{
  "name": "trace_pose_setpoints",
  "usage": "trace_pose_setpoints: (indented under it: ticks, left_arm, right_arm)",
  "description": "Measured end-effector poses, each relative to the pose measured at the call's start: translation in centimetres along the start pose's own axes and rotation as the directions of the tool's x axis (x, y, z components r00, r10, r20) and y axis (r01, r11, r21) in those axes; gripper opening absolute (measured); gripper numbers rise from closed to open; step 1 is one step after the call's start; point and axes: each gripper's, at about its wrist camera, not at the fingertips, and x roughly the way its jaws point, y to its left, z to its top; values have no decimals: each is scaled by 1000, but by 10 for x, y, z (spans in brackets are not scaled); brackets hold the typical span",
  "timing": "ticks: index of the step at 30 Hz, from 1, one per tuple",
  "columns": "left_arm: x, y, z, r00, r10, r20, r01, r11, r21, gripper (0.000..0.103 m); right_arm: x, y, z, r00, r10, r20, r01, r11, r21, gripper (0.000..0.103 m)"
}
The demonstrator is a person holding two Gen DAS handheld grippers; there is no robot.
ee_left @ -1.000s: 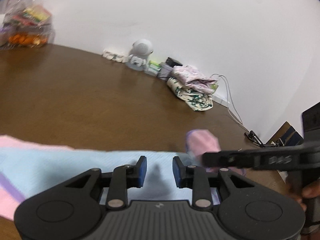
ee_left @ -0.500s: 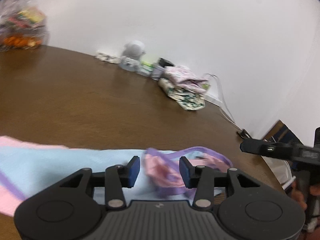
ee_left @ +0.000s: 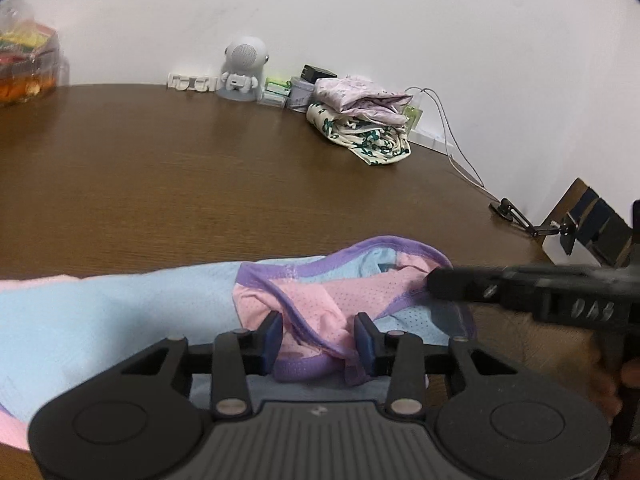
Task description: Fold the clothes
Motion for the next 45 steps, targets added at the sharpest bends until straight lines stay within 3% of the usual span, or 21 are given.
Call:
trace_pose_setpoints:
  ticks: [4,6,8,10,13,15,18,23,25,27,32,36,39,42,45]
  left_arm:
    - [-9,4,2,1000,-15,15,15,1000,-21,39]
    - [-20,7,7,998,-33,43,35,998,-43,42]
    - [-28,6,17,995,-63,72,66,997,-46,50]
    - [-32,1,29,992,-92,87,95,995,-23,52]
    - [-17,-20,47,996,-85,41,78,987,140,52]
    - [4,-37,55,999,-45,-8,45,952,303,52]
    - [30,-55,63,997,2,-82,39,870,491,52]
    - [63,-64,66,982,42,-186,95,737,669,51]
    - [70,-66,66,976,29,-217,136,697,704,51]
    - [75,-65,67,967,2,-254,186,676,713,48]
    - [81,-66,73,953,-42,-301,260,626,736,29]
    - [76,-69,72,946,-88,-312,303,589,749,26]
    - [75,-69,70,947,-96,-308,305,579,756,25]
    - [77,-68,67,949,-84,-305,297,567,768,5]
    - [76,-67,64,959,-72,-273,266,553,790,2]
  right_arm:
    - [16,-1,-11,998,28,-60,-26,999,27,9]
    - [8,-4,-12,997,65,-28,-64,997,48,15]
    - [-14,-6,-11,994,99,49,-101,994,47,45]
    - [-37,-5,-10,990,78,115,-79,997,3,48]
    - [-54,-1,-11,989,-32,144,44,995,-85,48]
    - [-49,-2,-14,991,-70,117,83,991,-107,48]
    - [-38,0,-17,994,-78,77,87,989,-120,48]
    - [-26,11,-23,994,-106,38,111,979,-168,48]
    - [-24,12,-24,992,-125,31,129,976,-177,48]
    - [-24,15,-27,989,-144,31,147,973,-180,47]
    - [-30,21,-35,982,-182,42,187,963,-193,44]
    - [-27,18,-35,979,-199,41,203,965,-164,39]
    - [-22,20,-35,976,-214,31,216,963,-159,32]
    - [-15,22,-38,973,-231,6,229,960,-158,22]
    - [-14,25,-41,972,-235,-4,231,959,-161,7]
